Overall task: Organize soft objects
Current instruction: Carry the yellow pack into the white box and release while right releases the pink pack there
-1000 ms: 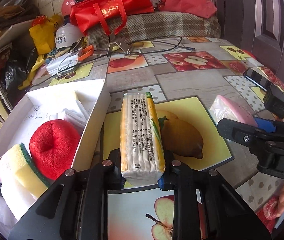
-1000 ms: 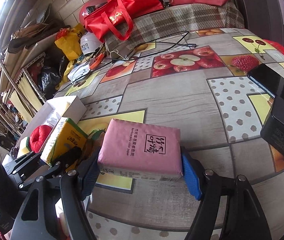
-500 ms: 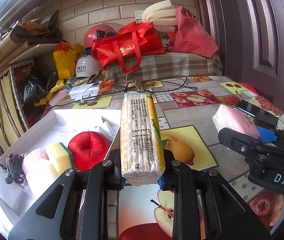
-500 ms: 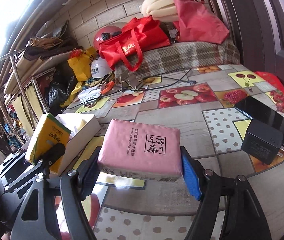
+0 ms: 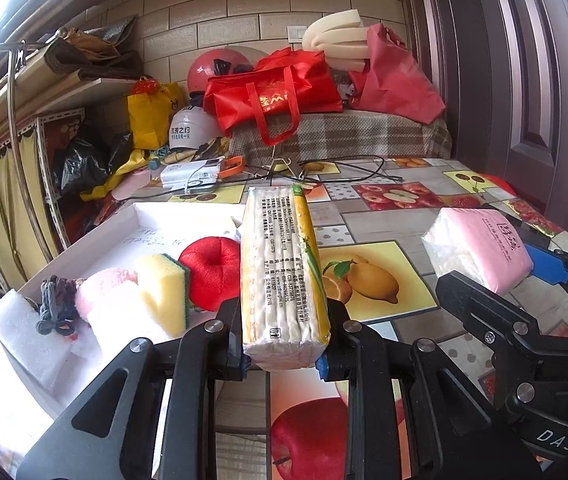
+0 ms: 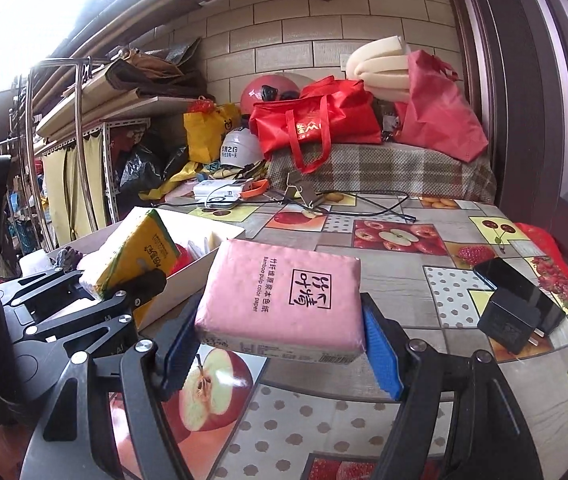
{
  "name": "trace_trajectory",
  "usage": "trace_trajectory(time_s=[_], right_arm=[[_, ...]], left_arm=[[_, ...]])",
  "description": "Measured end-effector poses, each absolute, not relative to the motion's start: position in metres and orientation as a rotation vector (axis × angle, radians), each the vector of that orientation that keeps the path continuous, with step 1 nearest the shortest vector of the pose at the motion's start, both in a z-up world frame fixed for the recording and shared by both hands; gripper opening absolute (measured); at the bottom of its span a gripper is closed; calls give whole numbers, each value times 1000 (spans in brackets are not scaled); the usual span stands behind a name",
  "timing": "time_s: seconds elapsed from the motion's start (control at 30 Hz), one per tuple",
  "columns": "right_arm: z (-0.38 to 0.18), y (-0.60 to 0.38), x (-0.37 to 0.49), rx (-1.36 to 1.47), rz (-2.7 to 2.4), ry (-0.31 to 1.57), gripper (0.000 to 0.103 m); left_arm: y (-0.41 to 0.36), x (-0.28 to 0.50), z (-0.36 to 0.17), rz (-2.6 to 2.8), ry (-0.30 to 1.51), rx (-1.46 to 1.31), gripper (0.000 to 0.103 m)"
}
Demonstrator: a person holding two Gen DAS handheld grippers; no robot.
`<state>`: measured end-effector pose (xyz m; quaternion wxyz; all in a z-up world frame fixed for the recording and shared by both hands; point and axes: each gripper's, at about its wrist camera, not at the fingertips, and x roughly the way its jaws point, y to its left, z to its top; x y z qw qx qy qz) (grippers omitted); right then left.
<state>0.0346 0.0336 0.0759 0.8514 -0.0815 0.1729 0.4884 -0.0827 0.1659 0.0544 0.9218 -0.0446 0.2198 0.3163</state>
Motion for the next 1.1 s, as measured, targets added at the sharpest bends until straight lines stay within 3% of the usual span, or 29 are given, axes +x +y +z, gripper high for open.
trace_trajectory(time_s=[0.43,1.1], right_arm=[[73,58,10,-231,1091,358,74],[69,137,-28,-290,1293,388,74]], left_arm=[[181,-121,53,691,456,-88,23],[294,-182,47,883,462,-232,23]])
